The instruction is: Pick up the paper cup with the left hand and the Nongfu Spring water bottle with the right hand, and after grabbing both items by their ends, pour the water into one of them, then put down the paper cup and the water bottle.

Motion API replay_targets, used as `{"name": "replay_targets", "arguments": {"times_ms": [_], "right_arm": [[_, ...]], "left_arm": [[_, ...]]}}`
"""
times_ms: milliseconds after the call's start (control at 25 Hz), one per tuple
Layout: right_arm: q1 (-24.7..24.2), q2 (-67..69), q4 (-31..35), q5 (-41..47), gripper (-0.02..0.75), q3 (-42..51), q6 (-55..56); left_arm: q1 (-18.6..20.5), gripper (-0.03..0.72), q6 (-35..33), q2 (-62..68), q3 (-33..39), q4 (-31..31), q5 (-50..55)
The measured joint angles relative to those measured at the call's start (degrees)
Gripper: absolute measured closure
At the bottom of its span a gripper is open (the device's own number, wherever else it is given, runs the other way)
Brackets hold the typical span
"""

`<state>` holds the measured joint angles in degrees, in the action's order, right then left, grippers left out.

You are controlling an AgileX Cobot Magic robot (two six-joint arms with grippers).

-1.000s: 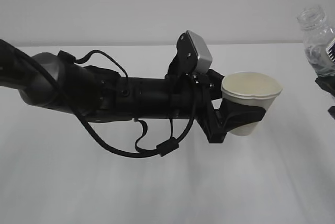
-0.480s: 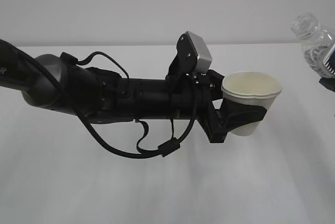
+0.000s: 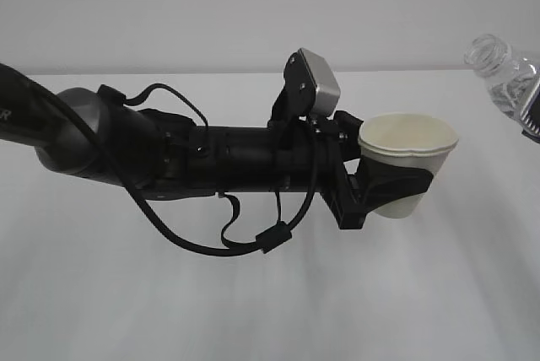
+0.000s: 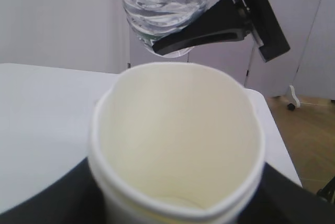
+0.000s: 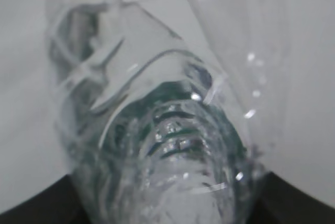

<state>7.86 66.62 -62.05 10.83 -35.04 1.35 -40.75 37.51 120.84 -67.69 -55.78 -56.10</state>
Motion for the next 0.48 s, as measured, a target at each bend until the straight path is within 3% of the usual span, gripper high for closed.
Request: {"name": "replay_targets", "arguments": {"times_ms": [480], "right_arm": [[0.0, 0.0, -2.4, 0.1, 0.326, 0.0, 0.0]], "left_arm": [[-1.6, 0.241, 0.1, 3.3, -2.9, 0.2, -0.4]]}}
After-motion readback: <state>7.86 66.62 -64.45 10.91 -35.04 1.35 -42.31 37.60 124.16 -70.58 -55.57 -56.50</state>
